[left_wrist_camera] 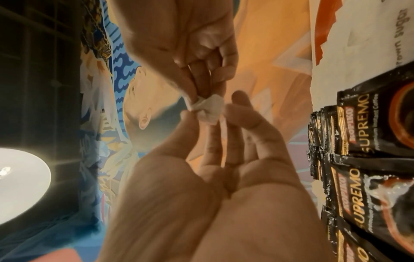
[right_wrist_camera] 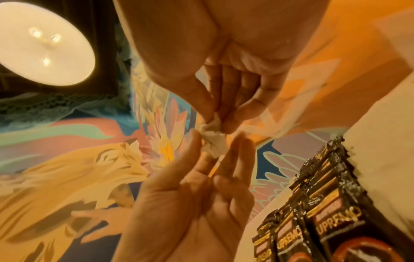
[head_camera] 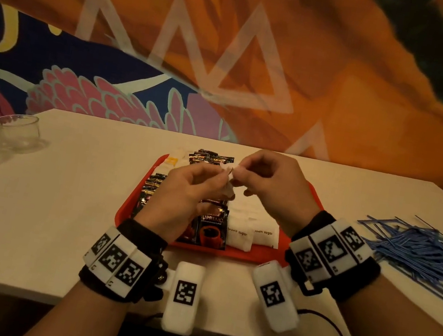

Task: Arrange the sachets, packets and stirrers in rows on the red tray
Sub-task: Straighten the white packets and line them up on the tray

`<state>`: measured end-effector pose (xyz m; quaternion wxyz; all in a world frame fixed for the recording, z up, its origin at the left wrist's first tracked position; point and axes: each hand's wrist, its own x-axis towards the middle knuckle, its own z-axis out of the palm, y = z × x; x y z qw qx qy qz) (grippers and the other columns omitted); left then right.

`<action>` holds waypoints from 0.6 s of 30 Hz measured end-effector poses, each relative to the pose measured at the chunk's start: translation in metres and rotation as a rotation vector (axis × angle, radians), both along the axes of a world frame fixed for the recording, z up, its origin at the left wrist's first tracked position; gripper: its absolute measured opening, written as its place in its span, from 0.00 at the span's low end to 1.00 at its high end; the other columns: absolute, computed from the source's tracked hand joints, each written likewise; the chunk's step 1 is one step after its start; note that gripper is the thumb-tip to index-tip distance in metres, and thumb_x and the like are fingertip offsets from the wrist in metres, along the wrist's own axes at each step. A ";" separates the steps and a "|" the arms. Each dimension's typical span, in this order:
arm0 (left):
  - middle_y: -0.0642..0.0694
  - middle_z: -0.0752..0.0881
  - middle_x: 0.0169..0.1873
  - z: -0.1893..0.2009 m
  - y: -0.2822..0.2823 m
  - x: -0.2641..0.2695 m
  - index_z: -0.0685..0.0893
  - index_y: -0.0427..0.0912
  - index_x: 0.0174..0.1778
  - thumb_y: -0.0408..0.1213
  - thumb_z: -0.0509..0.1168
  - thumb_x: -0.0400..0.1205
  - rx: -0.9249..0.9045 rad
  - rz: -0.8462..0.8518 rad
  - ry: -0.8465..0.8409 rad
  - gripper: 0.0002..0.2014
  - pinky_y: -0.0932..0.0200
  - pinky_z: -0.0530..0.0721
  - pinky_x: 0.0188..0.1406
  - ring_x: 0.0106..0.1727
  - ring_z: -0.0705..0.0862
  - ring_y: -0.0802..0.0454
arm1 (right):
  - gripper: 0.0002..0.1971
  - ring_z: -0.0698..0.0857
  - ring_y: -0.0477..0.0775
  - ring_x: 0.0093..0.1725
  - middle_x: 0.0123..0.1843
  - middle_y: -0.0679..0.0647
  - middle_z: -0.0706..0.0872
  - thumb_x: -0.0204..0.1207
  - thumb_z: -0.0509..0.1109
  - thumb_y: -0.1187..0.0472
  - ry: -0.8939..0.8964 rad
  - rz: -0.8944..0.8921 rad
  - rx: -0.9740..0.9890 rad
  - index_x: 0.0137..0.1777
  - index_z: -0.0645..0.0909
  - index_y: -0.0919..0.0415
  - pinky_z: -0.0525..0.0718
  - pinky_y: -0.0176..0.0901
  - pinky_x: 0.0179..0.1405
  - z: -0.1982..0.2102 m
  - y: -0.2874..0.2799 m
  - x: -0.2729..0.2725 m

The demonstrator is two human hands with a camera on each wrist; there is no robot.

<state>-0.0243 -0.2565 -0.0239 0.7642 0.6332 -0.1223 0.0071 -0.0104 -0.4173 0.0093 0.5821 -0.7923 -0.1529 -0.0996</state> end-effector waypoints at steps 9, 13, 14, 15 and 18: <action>0.48 0.92 0.43 -0.001 -0.009 0.003 0.87 0.41 0.51 0.44 0.73 0.76 0.004 0.153 -0.166 0.12 0.59 0.88 0.42 0.45 0.90 0.50 | 0.06 0.88 0.53 0.38 0.37 0.58 0.87 0.78 0.70 0.73 0.217 0.072 0.322 0.42 0.80 0.66 0.85 0.40 0.35 0.001 -0.003 -0.006; 0.46 0.92 0.41 -0.004 -0.012 0.008 0.88 0.44 0.48 0.32 0.72 0.80 0.058 0.250 -0.176 0.04 0.56 0.87 0.42 0.43 0.90 0.49 | 0.08 0.87 0.57 0.42 0.38 0.59 0.87 0.79 0.69 0.73 0.261 0.083 0.362 0.40 0.79 0.64 0.83 0.43 0.37 0.001 -0.004 -0.007; 0.44 0.92 0.42 -0.004 -0.013 0.009 0.89 0.44 0.47 0.30 0.71 0.81 0.055 0.261 -0.166 0.04 0.54 0.87 0.43 0.44 0.90 0.47 | 0.08 0.86 0.58 0.42 0.38 0.60 0.87 0.79 0.68 0.73 0.268 0.084 0.371 0.39 0.78 0.63 0.83 0.43 0.37 0.000 -0.003 -0.007; 0.43 0.92 0.43 -0.003 -0.013 0.010 0.88 0.44 0.48 0.30 0.70 0.82 0.073 0.277 -0.171 0.05 0.52 0.88 0.43 0.45 0.90 0.46 | 0.09 0.86 0.58 0.42 0.38 0.61 0.86 0.79 0.67 0.73 0.270 0.082 0.376 0.39 0.78 0.63 0.82 0.43 0.36 0.000 -0.004 -0.007; 0.42 0.92 0.36 -0.001 -0.016 0.011 0.86 0.45 0.51 0.31 0.68 0.85 0.146 0.334 -0.228 0.05 0.44 0.90 0.42 0.41 0.91 0.43 | 0.10 0.86 0.56 0.40 0.37 0.61 0.85 0.78 0.66 0.75 0.272 0.078 0.384 0.37 0.77 0.64 0.81 0.43 0.35 -0.004 -0.004 -0.006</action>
